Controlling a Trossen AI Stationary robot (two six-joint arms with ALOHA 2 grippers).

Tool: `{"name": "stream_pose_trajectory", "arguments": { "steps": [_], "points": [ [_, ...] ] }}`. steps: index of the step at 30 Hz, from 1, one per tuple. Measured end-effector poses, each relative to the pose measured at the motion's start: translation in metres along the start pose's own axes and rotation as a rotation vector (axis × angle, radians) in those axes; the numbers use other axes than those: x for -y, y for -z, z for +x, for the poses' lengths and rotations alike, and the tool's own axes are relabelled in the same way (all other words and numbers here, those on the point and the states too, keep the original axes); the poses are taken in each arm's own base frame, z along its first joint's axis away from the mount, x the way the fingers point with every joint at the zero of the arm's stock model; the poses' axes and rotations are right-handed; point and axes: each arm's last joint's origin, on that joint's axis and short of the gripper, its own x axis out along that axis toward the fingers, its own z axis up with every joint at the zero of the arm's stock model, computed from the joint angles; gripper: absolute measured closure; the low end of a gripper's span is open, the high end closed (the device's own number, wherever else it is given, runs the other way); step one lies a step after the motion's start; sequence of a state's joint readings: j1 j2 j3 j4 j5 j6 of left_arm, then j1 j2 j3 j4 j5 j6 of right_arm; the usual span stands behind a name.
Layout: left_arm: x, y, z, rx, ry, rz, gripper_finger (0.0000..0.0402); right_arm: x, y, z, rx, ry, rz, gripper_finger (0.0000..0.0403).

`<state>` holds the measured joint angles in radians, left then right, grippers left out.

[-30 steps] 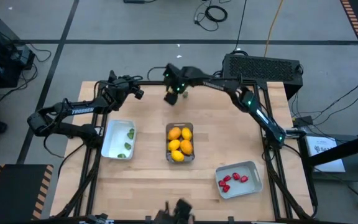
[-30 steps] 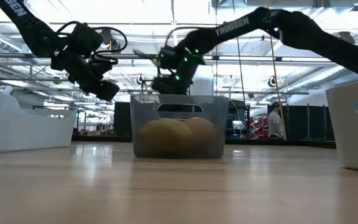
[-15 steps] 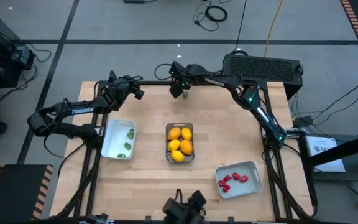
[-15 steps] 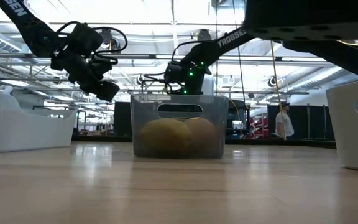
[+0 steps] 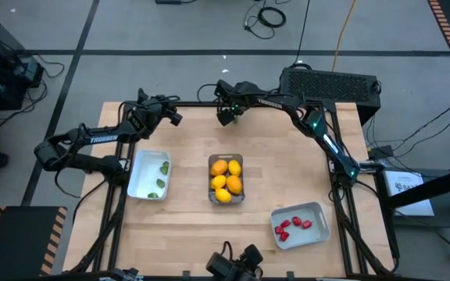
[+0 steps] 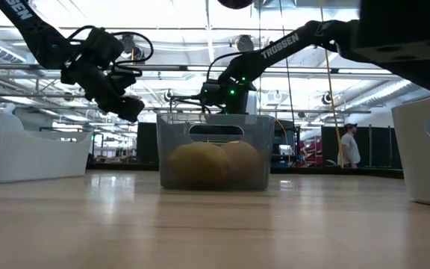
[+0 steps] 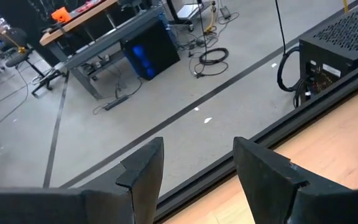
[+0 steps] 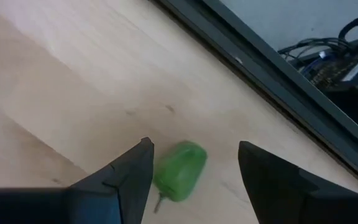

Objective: Sort produce into baskets
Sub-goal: Put the green chili pepper into the white bin

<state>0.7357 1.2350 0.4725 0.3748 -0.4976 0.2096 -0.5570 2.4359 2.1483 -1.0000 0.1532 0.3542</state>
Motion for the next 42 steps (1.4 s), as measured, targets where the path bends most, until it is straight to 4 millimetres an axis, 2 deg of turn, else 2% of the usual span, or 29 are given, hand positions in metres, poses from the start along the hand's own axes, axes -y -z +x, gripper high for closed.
{"name": "stream_pose_trajectory", "arguments": {
  "steps": [11,28,42],
  "points": [
    [0.000,0.000,0.000,0.000,0.000,-0.013,0.0201,-0.011,0.009,-0.002,-0.038,0.007,-0.048,0.0179],
    [0.000,0.000,0.000,-0.001,0.001,-0.014,0.0201,-0.012,0.011,0.000,-0.048,0.008,-0.025,0.0181],
    [0.000,0.000,0.000,-0.003,0.001,-0.013,0.0201,-0.017,0.013,-0.001,-0.060,-0.018,-0.008,0.0259]
  ]
}}
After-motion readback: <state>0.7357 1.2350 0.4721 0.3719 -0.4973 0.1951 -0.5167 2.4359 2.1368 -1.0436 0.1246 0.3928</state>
